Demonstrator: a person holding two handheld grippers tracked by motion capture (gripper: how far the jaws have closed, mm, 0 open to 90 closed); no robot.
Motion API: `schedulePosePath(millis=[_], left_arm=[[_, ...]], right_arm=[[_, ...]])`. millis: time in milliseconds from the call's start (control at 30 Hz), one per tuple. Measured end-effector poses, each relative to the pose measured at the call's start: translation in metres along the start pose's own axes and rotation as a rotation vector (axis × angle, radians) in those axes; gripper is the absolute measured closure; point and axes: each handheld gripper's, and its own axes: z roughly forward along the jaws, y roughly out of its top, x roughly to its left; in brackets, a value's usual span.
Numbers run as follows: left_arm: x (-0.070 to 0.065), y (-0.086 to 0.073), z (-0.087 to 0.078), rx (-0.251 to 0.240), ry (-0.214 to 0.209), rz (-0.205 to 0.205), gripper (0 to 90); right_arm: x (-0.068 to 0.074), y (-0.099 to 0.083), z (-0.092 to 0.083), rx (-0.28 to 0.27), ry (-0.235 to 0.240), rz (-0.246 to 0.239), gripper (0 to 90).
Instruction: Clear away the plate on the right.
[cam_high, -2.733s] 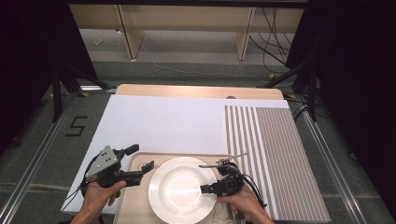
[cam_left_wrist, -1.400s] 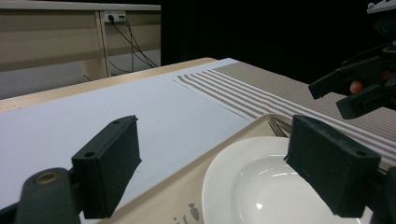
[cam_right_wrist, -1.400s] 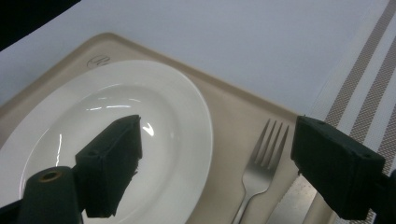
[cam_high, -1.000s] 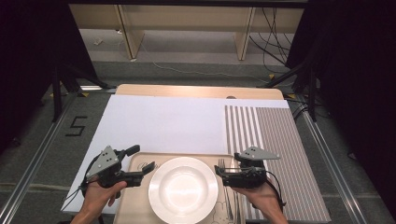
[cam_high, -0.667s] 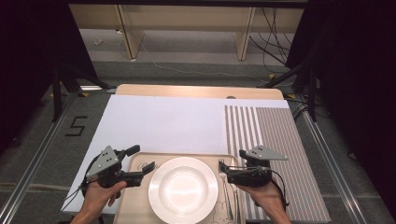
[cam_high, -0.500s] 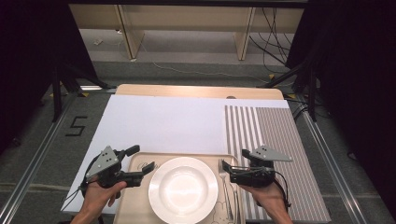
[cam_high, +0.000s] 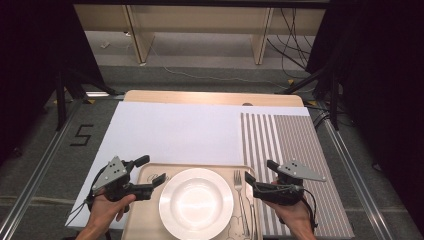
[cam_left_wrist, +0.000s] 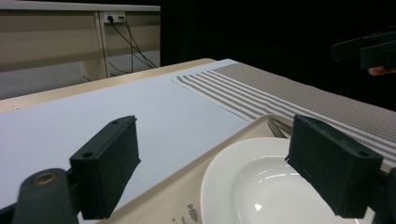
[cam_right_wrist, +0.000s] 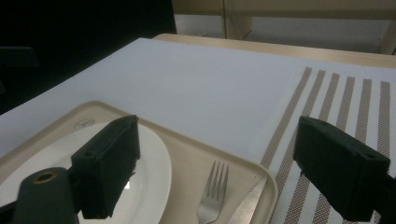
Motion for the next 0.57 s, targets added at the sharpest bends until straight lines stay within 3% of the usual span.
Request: schedulePosePath(millis=[33, 267, 300, 567], left_arm=[[-0.0001, 0.0000, 0.0000, -0.001, 0.000, -0.001, 15.8], [0.0000, -0.0002, 0.0008, 0.000, -0.002, -0.002, 15.8], [0.0000, -0.0002, 0.0008, 0.000, -0.002, -0.001, 15.8], [-0.0003, -0.0002, 0.0007, 0.003, -0.002, 0.000, 15.8]], right_arm=[[-0.0014, -0.0005, 0.0007, -0.021, 0.000, -0.007, 15.7], [-0.0022, -0.0019, 0.0003, -0.031, -0.002, -0.009, 15.6], [-0.0007, -0.0016, -0.0012, -0.009, -0.002, -0.001, 15.6], [0.0012, -0.0027, 0.0009, -0.014, 0.002, -0.025, 15.6]])
